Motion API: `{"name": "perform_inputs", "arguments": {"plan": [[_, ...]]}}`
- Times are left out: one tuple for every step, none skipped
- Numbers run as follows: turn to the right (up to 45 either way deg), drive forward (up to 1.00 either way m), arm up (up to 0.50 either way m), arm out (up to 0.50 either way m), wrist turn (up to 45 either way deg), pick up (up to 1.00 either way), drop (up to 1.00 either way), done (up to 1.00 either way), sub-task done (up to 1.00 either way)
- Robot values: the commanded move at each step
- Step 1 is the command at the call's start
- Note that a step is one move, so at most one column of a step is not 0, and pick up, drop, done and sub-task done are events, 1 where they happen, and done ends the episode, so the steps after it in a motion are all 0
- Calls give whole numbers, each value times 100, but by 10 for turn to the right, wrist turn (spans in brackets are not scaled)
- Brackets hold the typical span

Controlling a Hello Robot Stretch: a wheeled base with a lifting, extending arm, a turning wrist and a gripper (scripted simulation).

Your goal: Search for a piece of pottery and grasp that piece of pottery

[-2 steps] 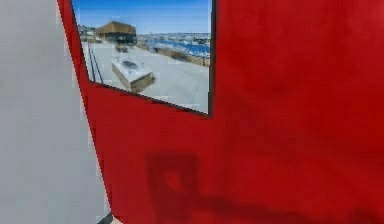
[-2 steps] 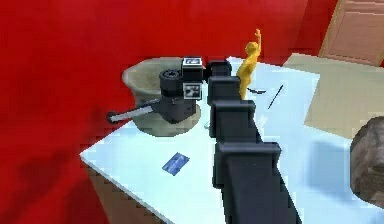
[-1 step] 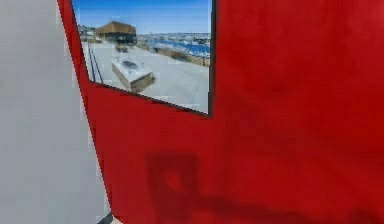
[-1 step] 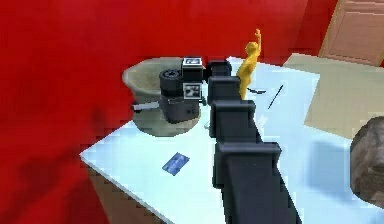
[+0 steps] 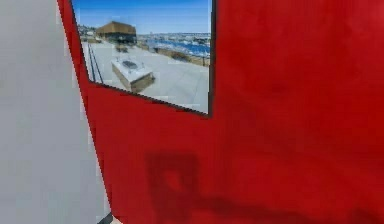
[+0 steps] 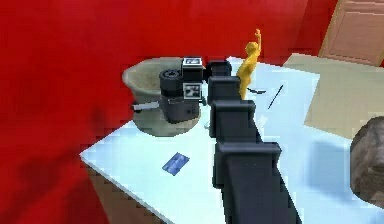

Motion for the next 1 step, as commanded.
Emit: {"name": "perform_inputs", "arguments": {"plan": [[0,0,0,0,0,0,0,100,0]]}}
